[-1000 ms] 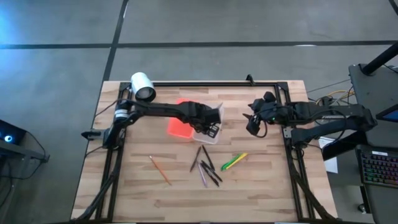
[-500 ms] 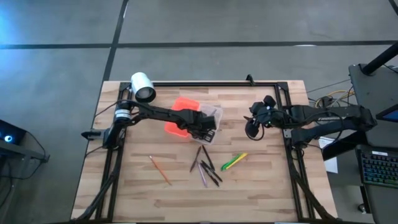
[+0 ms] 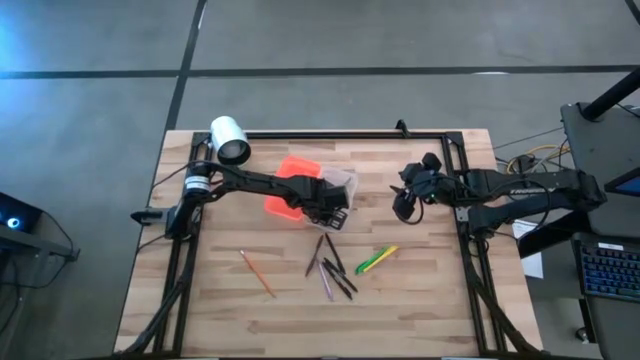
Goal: Pick & place school supplies into a supply box
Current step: Put the black scissors into the orange supply box, then put the green pen into the orange supply box
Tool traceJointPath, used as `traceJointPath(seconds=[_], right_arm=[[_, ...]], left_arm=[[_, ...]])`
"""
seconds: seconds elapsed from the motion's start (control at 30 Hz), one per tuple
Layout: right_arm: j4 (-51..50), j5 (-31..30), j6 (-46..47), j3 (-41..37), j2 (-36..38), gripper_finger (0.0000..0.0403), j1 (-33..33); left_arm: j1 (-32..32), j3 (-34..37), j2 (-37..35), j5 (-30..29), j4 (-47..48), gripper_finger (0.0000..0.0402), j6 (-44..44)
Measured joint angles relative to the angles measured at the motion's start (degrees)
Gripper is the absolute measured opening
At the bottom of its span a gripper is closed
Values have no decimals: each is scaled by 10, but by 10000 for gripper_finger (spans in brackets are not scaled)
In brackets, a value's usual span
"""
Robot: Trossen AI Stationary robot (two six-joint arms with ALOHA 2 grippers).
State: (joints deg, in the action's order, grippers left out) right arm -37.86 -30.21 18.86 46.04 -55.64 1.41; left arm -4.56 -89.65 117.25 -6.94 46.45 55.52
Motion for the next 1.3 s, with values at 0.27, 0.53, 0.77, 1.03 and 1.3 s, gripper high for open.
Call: traceJointPath(seconds=[0.27,0.53,0.77,1.03,1.3], right_arm=[[12,0,-9,-2,0,219,5],[14,1,-8,-4,0,219,5],[14,1,-4,-5,0,219,5],[15,32,-7,-5,0,219,5],[20,128,-66,-10,-6,219,4]], left_arm=[[4,-1,0,-22,35,80,-6],[11,-8,-2,-32,25,103,-51],[12,-9,-2,-15,30,155,-60],[73,-37,-45,-21,75,158,-68],[238,-29,-89,-33,90,158,-140]])
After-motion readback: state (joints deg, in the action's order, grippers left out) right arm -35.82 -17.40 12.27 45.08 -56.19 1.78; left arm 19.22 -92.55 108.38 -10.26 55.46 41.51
